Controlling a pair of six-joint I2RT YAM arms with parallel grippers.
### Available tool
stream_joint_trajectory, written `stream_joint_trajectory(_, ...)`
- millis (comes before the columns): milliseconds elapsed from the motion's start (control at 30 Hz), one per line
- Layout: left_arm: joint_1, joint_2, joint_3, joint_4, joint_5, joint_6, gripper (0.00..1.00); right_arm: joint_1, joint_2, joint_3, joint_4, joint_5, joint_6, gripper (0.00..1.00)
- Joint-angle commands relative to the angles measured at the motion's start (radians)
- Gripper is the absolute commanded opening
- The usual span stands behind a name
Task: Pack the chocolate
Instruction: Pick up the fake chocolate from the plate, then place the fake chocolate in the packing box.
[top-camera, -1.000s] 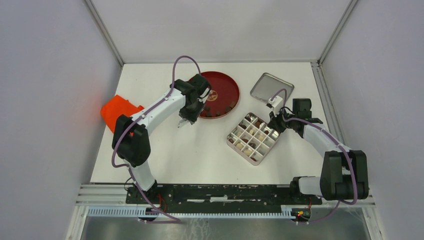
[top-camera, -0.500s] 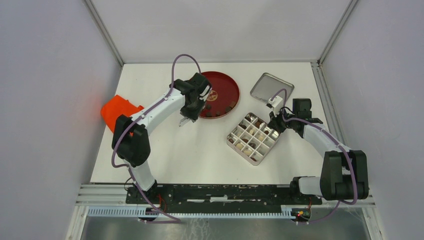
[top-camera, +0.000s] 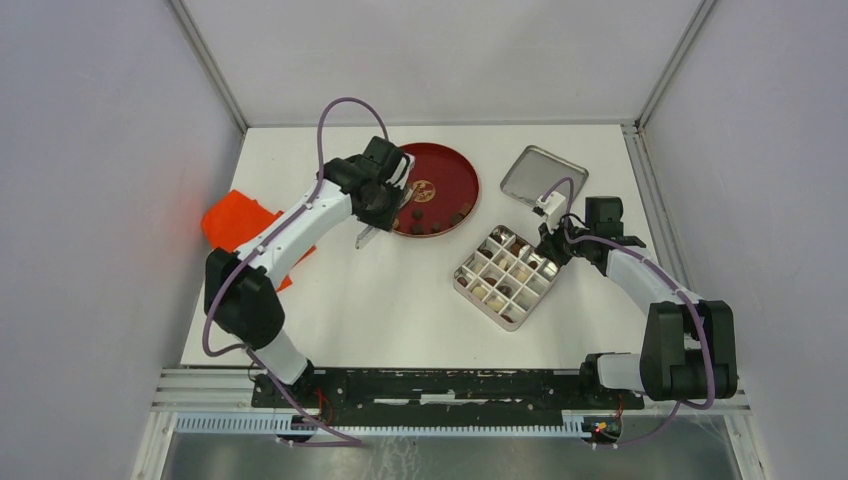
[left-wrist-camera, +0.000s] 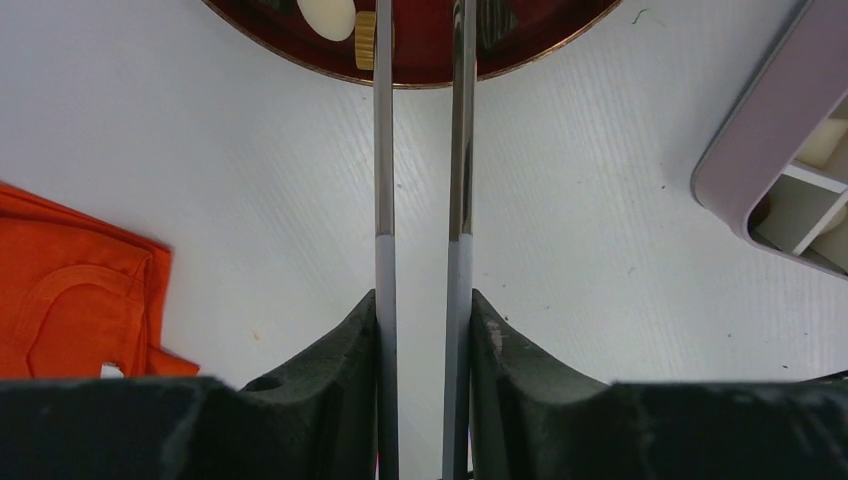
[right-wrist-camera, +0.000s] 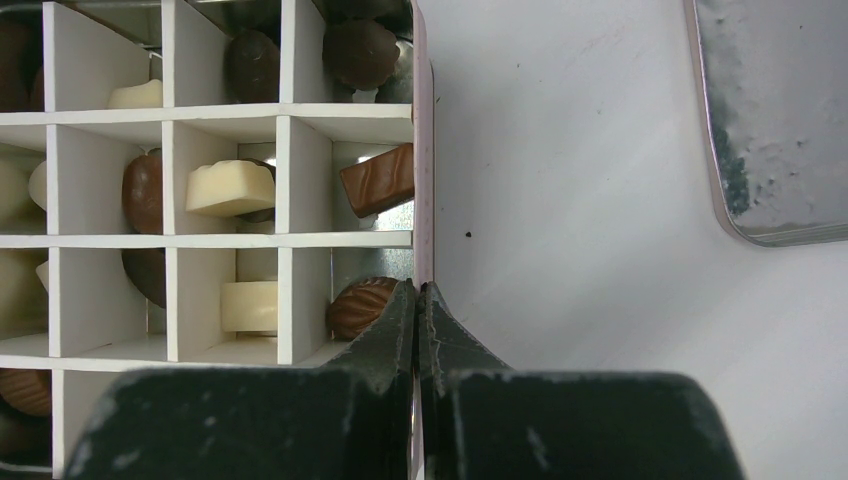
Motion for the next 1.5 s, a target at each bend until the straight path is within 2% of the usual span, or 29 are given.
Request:
stream_joint_trajectory(0,0.022,-0.1,-0.023,0.102,0.069,-0.066,0.02,-0.004,-0.015,0.024,0.042,-0.03,0.011,0.0)
stream_joint_trajectory(300,0.022,-0.231,-0.09,0.182,0.257,-0.114,0.02,-0.004,-0.015,0.024,0.048,-0.026,0.016,0.0)
stream_joint_trajectory(633,0.013,-0.442,-0.307,0.314,0.554,-0.196,0.02,-0.005,-0.016,0.022,0.051,-0.019,0.019,0.0)
stream_joint_trajectory(733,-0.032,-0.505,-0.38,0.36,0.582,-0.216,0.02,-0.005,-0.016,0.022,0.053,-0.019,0.02,0.0)
stream_joint_trajectory(1067,-0.319,-0.561,-0.531,0.51,0.506,-0.341,0.02,-0.005,-0.024,0.019,0.06,-0.018,0.028,0.0)
stream_joint_trajectory(1467,-0.53,-0.468,-0.58,0.651,0.408,-0.427,0.02,-0.005,-0.047,0.016,0.064,-0.028,0.034,0.0)
